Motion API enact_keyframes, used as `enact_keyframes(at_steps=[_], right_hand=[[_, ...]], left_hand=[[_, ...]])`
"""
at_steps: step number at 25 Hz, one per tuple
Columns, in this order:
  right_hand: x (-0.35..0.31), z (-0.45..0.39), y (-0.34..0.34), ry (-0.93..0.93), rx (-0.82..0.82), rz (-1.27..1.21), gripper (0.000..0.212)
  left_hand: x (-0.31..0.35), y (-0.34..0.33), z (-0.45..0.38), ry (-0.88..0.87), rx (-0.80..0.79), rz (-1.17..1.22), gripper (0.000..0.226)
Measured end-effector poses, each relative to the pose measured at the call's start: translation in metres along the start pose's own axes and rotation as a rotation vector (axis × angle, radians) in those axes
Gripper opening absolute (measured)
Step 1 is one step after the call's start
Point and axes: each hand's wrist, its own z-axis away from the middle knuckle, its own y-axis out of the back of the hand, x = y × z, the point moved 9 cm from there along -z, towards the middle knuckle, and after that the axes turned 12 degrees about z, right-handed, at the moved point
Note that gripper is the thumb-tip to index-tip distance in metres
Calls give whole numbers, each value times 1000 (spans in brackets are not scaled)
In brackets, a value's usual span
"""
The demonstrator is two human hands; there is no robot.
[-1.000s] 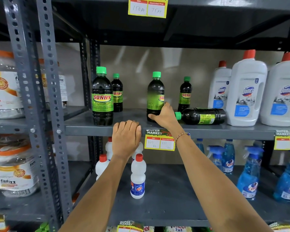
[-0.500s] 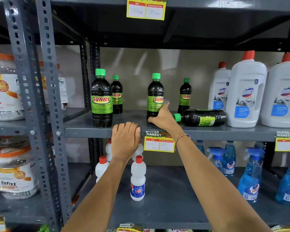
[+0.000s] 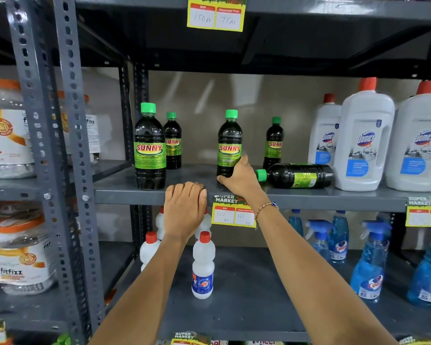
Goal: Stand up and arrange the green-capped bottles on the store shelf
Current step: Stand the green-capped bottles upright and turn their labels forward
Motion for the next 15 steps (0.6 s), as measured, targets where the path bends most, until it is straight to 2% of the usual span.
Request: enact_keyframes(at_steps=[3, 7, 11, 13, 15], right_hand=[[-2, 1, 1, 13, 11, 38, 79], [-2, 2, 4, 17, 10, 35, 73], [5, 3, 6, -22, -64, -19, 63], [10, 2, 7, -38, -73, -51, 56], [11, 0, 8, -33, -55, -49, 49]], left_hand=[[-1, -2, 0, 8, -19, 13, 36], [-1, -3, 0, 5, -33, 16, 34], [3, 0, -18, 61, -67, -7, 37], [2, -1, -38, 141, -143, 3, 37], [-8, -17, -57, 280, -304, 103, 29]])
